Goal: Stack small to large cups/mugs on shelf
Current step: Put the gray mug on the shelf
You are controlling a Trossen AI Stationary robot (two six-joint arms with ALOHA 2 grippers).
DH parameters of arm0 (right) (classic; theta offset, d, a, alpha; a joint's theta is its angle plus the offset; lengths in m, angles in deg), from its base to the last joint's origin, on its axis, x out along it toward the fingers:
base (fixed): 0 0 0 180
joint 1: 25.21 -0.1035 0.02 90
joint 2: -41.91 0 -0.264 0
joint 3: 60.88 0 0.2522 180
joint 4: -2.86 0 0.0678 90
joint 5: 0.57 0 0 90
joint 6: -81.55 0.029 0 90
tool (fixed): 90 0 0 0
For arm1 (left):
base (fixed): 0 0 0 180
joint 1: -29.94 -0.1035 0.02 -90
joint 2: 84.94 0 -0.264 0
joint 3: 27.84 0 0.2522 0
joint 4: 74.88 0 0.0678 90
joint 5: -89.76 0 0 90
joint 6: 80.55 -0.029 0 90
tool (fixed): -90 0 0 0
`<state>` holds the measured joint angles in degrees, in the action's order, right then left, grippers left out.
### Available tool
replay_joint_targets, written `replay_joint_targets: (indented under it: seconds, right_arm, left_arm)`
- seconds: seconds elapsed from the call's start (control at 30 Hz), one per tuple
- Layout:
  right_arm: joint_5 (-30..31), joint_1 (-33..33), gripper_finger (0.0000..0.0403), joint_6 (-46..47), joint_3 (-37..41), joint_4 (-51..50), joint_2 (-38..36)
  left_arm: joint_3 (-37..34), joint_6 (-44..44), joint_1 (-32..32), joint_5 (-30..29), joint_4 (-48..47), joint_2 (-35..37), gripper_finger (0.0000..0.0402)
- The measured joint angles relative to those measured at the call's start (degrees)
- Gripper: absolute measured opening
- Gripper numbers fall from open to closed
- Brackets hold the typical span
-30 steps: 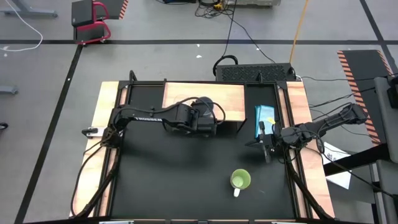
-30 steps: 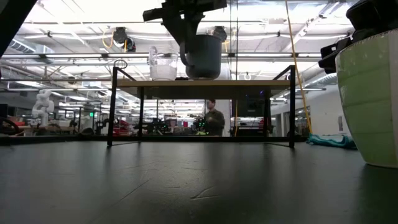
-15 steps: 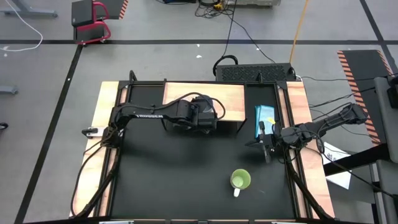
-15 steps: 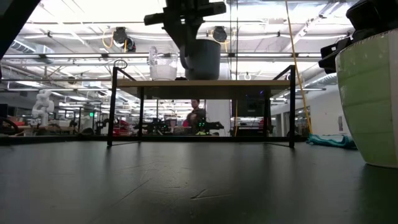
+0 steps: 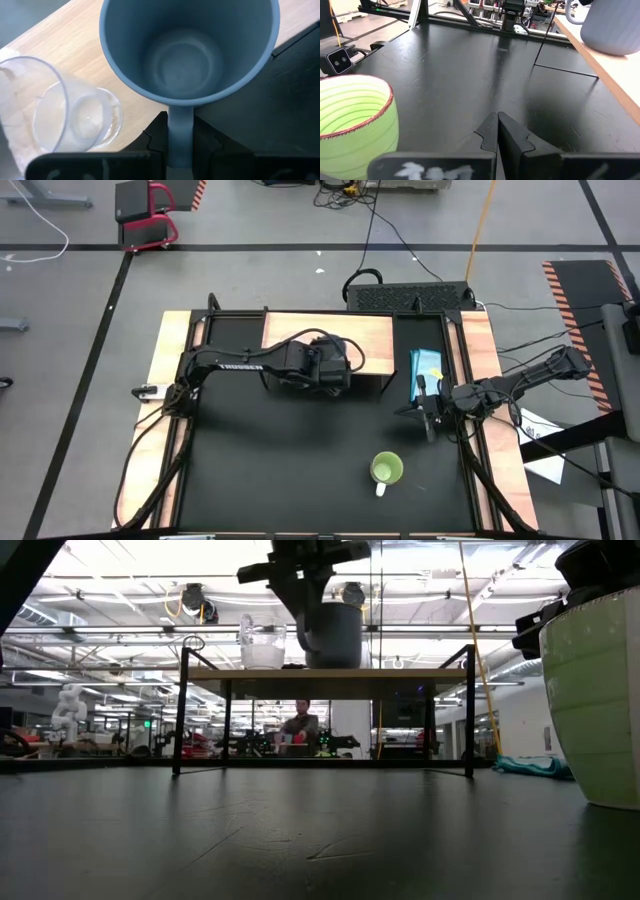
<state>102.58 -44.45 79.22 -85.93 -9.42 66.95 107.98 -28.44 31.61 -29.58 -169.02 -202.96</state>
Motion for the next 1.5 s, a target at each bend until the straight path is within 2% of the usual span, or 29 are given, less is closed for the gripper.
replay_joint_targets:
  seconds: [0.3, 1.5]
  right_arm:
    - [0.0, 0.0, 0.0, 0.0, 0.0, 0.0, 0.0]
    - [0.0, 0.0, 0.0, 0.2, 0.0, -0.5, 0.0]
  left_arm:
    - [0.0, -2.0, 0.0, 1.0, 1.5, 0.0, 0.0106]
    - [0.0, -1.9, 0.7, 1.4, 3.1, 0.0, 0.0113]
